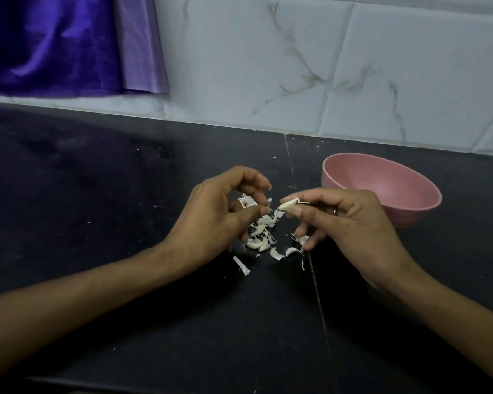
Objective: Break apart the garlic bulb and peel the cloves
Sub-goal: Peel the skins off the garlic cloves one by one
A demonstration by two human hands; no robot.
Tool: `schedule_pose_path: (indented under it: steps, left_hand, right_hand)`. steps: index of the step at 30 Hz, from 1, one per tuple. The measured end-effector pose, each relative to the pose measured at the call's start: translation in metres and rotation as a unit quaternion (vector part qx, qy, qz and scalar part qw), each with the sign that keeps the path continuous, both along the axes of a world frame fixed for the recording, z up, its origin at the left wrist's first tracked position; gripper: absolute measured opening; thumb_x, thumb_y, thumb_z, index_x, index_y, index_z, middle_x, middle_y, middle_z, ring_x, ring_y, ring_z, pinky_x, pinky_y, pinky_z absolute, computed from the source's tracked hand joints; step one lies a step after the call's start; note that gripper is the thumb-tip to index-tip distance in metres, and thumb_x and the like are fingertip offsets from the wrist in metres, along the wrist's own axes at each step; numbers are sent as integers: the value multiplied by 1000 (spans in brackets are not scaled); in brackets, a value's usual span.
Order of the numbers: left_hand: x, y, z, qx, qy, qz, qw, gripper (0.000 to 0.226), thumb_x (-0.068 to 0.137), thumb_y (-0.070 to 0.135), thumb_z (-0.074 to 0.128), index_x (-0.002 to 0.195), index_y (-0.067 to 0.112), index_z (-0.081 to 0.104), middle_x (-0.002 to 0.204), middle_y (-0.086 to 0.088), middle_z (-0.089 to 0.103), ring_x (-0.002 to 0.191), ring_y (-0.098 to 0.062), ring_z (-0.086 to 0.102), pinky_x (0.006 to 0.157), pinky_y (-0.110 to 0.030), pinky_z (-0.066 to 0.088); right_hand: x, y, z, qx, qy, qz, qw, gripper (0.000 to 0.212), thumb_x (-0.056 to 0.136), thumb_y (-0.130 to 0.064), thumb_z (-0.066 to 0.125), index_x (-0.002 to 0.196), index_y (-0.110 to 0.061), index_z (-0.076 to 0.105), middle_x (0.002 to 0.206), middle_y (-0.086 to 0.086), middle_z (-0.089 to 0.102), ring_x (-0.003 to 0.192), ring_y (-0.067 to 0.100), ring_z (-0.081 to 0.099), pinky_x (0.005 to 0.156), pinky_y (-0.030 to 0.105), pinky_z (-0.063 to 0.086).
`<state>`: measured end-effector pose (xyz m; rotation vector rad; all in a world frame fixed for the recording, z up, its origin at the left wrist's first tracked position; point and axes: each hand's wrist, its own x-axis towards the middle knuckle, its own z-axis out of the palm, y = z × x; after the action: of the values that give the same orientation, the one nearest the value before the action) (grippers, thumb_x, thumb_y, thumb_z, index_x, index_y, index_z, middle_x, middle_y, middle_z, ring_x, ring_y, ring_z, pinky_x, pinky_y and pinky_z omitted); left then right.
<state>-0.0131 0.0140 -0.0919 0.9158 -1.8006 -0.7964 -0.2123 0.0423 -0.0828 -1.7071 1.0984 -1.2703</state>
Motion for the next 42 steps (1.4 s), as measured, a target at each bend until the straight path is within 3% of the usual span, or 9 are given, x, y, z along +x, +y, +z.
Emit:
schedule_pose_path:
  steps: [4,9,17,21,23,33,42]
  left_hand:
    - [1,1,-3,6,-20,-9,1000,6,89,19,70,92,22,73,51,1,62,40,-17,57,41,-22,43]
    - [2,1,-3,2,-17,-30,999,8,88,24,71,92,21,77,56,-4,65,42,-15,59,43,-23,44]
    - [1,2,-2,17,-8,-54,998,25,81,40,68,96,23,77,55,-10,65,42,-27,59,41,-24,45]
    - [0,3,-2,4,-10,-48,999,23,80,36,68,92,18,76,48,5,61,38,-9,55,40,-20,42]
    - [0,4,-2,-5,-14,-37,999,20,81,33,69,91,17,76,47,5,60,37,-6,53,40,-19,42]
    - [2,4,-3,-88,-70,-33,993,17,90,23,68,100,13,77,73,11,67,48,-10,61,49,-18,46]
    - [2,4,-4,-102,-85,-51,990,14,91,18,67,100,13,77,80,9,69,51,-10,61,50,-15,45]
  right_hand:
    - [0,0,-1,2,-8,2,1000,15,86,-5,67,95,-13,76,81,2,74,61,15,65,52,28,58]
    - [0,-1,-1,18,-27,6,999,15,87,-3,67,97,-8,76,85,4,75,62,16,65,54,29,59]
    - [-1,0,0,24,-27,28,999,16,86,-5,66,98,-9,75,89,6,75,67,18,67,57,33,60]
    - [-1,1,-1,32,-40,37,998,23,84,-7,68,106,-10,72,90,8,75,70,20,68,59,33,61]
    - [-1,0,-1,32,-45,39,998,24,82,-9,69,107,-10,72,91,9,74,71,20,68,59,32,60]
    - [-1,-3,-2,54,-73,38,995,15,83,-5,64,96,-5,72,85,6,73,71,18,69,59,30,60]
    - [1,-1,-3,41,-84,33,995,12,82,-2,65,91,-6,73,87,5,75,77,18,72,61,28,60]
